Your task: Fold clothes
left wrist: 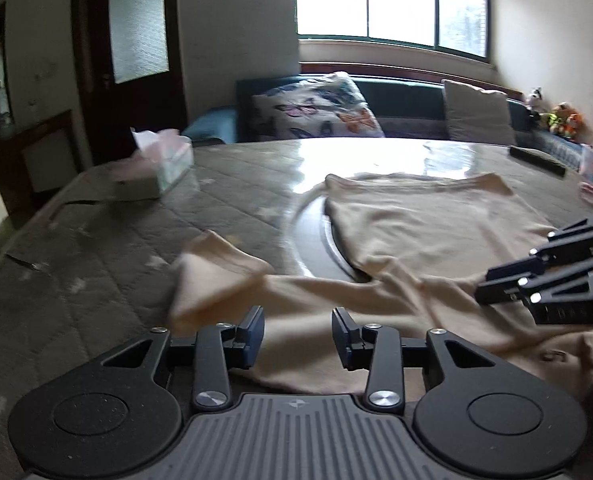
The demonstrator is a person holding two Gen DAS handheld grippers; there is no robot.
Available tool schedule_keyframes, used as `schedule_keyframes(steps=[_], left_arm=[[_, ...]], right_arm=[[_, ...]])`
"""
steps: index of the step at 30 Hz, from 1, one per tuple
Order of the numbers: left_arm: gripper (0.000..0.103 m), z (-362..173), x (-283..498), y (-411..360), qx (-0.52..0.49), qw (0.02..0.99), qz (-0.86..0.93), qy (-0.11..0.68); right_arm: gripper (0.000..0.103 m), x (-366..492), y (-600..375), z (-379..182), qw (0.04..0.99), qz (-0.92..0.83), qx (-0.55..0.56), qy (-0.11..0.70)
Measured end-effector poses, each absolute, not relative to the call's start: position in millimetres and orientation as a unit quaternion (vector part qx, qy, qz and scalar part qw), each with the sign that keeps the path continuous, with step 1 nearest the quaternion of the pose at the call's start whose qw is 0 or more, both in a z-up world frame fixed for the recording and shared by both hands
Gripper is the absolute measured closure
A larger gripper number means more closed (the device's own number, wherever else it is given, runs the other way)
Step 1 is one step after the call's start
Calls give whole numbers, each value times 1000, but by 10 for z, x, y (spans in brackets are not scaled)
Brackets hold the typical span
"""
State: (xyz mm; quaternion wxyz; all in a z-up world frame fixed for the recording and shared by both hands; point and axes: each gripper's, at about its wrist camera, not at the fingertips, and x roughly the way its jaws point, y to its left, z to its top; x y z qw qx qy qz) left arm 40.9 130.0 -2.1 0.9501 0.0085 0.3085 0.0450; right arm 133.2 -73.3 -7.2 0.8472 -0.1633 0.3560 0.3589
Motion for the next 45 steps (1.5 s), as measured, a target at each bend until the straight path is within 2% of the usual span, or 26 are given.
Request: schedule_keyframes(steps=[3, 11, 19, 20, 22, 24, 26, 35, 45], left_arm=[[55, -8, 448, 1374, 24, 951, 63, 302], [54, -63, 559, 1443, 57, 948, 84, 302], [54, -192, 720, 1411, 108, 942, 81, 308], [56, -211, 751, 1423, 111, 940, 79, 311], [66, -229, 790, 1460, 111, 941, 74, 312], [85, -216, 818, 1521, 97, 940, 73, 317], [95, -171, 820, 1613, 73, 942, 77, 318], [98, 342, 665, 1740, -28, 959, 51, 276], [98, 883, 570, 895, -7, 976, -62, 210]], right_arm=[[84, 1307, -592, -82, 848, 362, -175, 344], [84, 1247, -377, -52, 842, 386, -173, 336], [84, 1122, -559, 118, 839, 396, -166, 334], [84, 1104, -585, 133, 839, 396, -164, 336], [84, 1075, -618, 141, 840, 395, -163, 335], [84, 1058, -648, 146, 841, 394, -162, 334], [84, 1049, -699, 152, 843, 391, -157, 336], [84, 1041, -988, 218, 859, 367, -133, 332], [83, 1033, -1439, 266, 877, 335, -98, 330]])
